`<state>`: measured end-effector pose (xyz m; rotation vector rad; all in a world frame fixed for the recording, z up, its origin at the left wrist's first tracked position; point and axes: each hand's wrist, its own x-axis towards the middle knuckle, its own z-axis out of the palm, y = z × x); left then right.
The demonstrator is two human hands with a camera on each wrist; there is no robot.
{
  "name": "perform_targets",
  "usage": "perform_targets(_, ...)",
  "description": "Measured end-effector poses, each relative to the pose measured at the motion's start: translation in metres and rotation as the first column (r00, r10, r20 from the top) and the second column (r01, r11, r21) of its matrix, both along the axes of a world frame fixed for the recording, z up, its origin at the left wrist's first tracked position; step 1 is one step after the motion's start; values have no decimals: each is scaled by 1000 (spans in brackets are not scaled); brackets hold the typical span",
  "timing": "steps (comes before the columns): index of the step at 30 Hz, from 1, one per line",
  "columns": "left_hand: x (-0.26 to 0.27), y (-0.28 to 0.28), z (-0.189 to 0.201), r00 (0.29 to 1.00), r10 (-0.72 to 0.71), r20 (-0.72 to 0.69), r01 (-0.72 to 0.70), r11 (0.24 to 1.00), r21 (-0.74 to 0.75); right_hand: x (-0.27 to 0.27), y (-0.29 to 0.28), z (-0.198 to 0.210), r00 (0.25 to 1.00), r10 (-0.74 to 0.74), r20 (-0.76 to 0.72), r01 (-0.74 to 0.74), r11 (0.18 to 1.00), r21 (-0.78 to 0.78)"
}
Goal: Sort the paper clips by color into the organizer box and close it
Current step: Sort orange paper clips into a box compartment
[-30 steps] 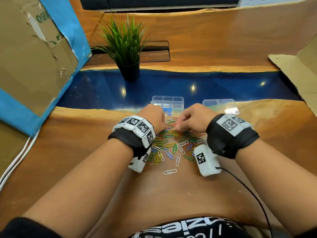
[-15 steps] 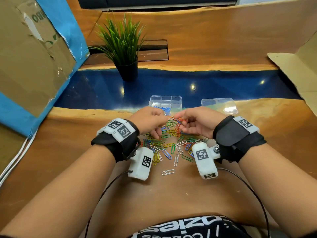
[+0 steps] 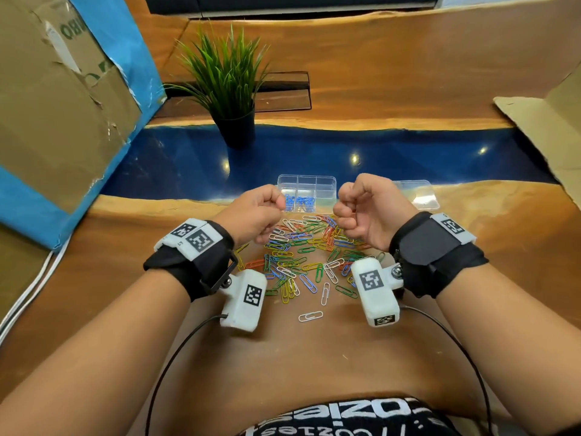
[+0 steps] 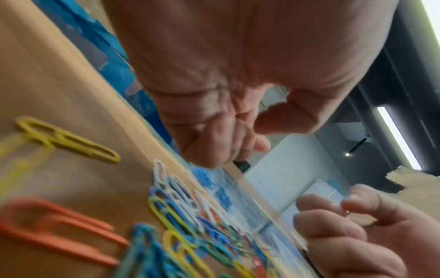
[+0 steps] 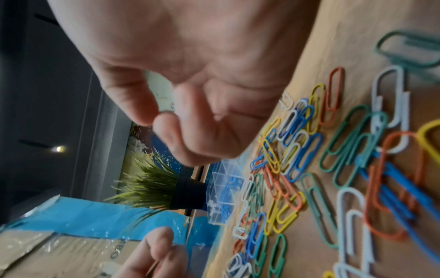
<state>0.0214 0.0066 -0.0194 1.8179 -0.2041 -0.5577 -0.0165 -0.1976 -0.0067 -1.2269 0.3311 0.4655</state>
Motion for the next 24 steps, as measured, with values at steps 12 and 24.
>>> perform_targets(12,-13,35,5,906,-415,85,168,535,828,-2,12,-4,842,533,-84,-208,176,-962)
perform_targets(24,-14,31,8,867,-490,93,174,473,864,-6,20,-2,761,628,-160,-157,-61,-986)
